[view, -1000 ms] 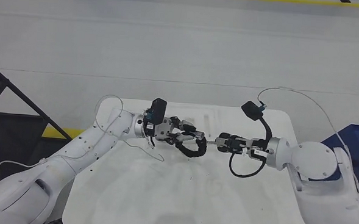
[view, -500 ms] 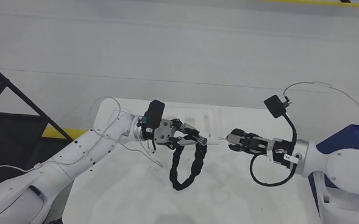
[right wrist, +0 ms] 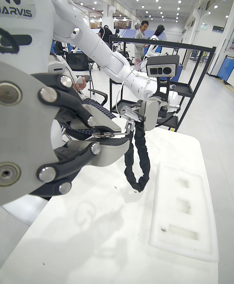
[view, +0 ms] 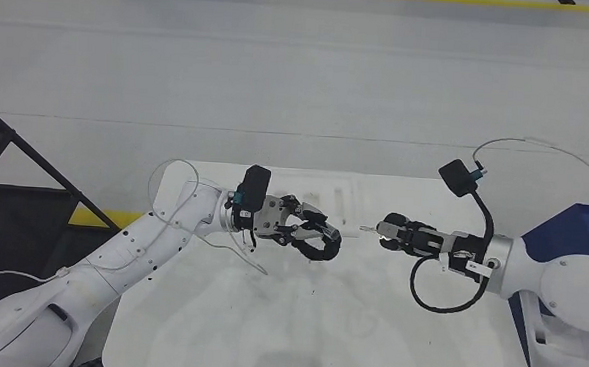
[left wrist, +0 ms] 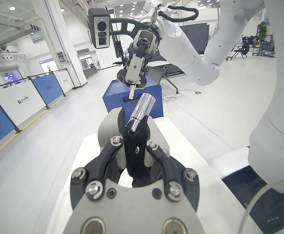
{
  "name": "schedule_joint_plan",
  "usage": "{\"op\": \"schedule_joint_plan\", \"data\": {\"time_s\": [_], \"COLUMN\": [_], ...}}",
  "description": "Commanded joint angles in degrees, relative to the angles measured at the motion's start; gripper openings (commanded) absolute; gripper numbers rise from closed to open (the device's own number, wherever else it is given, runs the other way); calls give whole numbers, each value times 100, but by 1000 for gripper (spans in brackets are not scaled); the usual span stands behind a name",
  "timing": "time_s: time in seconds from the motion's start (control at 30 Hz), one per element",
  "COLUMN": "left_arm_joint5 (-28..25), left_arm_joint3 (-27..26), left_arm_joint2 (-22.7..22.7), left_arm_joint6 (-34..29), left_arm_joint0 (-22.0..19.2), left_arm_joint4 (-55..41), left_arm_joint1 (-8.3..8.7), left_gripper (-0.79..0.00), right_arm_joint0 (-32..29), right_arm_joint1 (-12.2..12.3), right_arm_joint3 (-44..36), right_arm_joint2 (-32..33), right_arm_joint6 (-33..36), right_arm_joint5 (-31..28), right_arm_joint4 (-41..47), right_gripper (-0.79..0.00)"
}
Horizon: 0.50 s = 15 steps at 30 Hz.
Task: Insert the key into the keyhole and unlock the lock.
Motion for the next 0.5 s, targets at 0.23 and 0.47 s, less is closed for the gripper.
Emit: {"op": "schedule_joint_plan", "data": {"time_s": [0.23, 0.47], "left_arm_joint5": [0, 400], "left_arm_joint3": [227, 568], "left_arm_joint2": [54, 102], "left_arm_joint6": [-478, -244], "left_arm_joint0": [353, 423], "left_arm_joint4": [-889, -722], "left_arm_joint1": [-198, -444], "left_gripper": [-785, -785], "right_arm_joint0": [-70, 99], "right_arm_joint1": [85, 161], "right_arm_joint3": [-462, -593], "right_arm_joint2": [-34, -282], "right_arm_joint6": [-39, 42], "right_arm_joint5": [39, 327], "right_arm_joint4": [-183, -630], "right_gripper": [-785, -785]}}
